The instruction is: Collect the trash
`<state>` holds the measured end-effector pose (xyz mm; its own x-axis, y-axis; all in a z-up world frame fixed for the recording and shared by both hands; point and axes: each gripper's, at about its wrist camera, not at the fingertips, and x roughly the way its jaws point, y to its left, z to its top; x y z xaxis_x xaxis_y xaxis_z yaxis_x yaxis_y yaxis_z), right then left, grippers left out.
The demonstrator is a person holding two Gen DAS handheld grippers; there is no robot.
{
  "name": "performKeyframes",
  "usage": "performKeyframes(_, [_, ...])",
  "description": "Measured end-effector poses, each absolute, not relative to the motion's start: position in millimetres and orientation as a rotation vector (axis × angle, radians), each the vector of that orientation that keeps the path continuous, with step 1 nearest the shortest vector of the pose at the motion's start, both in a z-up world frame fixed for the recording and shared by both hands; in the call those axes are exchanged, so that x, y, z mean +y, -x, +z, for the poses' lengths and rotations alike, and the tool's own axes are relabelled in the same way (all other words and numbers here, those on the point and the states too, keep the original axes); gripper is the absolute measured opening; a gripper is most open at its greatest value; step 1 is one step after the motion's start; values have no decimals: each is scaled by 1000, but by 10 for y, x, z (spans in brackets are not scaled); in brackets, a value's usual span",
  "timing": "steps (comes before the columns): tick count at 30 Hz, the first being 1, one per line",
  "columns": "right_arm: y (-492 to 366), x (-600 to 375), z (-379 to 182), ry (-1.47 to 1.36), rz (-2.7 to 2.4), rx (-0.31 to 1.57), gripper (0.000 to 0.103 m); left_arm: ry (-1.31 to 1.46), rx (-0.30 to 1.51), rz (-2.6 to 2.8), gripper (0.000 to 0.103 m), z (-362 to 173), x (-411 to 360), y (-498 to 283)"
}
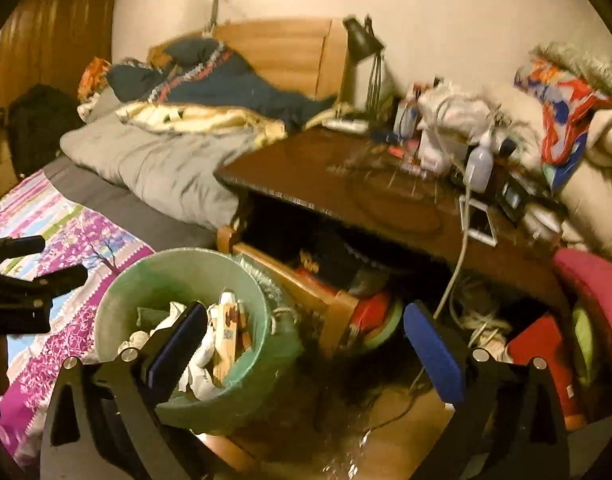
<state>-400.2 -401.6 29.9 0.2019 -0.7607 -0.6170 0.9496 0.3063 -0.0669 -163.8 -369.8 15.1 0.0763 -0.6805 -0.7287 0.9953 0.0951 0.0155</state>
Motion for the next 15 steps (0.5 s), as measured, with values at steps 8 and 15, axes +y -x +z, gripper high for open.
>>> performKeyframes(8, [4160,-3505,403,-163,-1293,574,98,-465,590,-1404,98,263,-3240,1723])
performKeyframes(15, [4165,-3228,338,-159,-1262,538,98,-426,513,-1429,98,284,-2978,1898])
